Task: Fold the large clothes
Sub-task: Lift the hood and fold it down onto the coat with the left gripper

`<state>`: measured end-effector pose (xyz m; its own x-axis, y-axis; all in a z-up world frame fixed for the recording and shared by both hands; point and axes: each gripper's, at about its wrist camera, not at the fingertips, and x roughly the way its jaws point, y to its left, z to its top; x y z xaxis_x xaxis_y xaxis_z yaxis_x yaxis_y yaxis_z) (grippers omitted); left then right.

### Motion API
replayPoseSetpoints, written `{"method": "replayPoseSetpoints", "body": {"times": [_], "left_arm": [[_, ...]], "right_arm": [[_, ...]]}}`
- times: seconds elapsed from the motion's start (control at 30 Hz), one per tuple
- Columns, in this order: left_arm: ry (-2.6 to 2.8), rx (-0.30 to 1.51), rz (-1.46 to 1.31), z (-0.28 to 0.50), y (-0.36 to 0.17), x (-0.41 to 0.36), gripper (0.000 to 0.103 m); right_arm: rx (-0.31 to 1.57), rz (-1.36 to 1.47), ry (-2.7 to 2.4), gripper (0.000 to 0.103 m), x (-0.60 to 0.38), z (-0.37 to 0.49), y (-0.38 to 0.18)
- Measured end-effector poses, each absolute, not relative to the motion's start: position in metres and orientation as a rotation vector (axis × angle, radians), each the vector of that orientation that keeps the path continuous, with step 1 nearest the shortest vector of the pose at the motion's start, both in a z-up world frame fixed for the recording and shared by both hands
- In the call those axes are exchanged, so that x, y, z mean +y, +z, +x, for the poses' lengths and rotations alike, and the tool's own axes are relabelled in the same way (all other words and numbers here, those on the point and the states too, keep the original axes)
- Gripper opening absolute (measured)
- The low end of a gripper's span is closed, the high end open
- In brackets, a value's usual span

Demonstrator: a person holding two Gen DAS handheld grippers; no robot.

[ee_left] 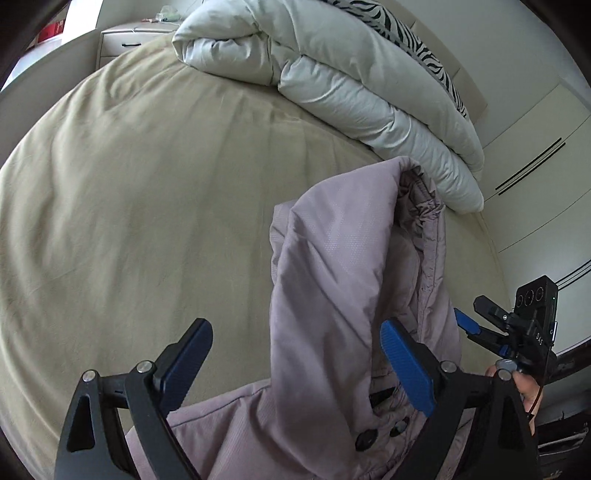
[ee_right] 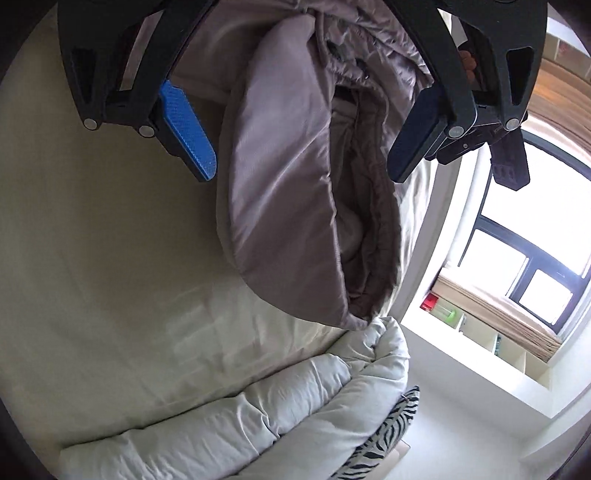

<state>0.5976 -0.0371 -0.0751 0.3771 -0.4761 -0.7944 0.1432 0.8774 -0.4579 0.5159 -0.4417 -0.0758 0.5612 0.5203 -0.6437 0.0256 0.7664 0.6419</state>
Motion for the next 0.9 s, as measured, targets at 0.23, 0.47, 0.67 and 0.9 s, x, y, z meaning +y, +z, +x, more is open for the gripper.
{"method": "replayPoseSetpoints", "body": {"times": [0.23,0.47,0.67,0.9], "left_arm": [[-0.470,1.173,-0.380,0.616,-0.103,-0.072,0.017],[-0.546,0.967,-0.362,0.553,-0.050,-0.059,0.006],[-0.613,0.810,-0.252,0.449,-0.004,-0.053,0.006],[-0.628,0.731,-0.180,0.348,-0.003,-0.048,0.006]], "right_arm": [[1.059,0.571,0.281,0.038,-0.413,0.574,-0.119],[0.896,0.474,0.315,0.009,-0.411,0.539,-0.076],[0.716,0.376,0.411,0.007,-0.402,0.454,-0.014],[0.634,0.398,0.476,0.007,-0.396,0.342,0.003]]}}
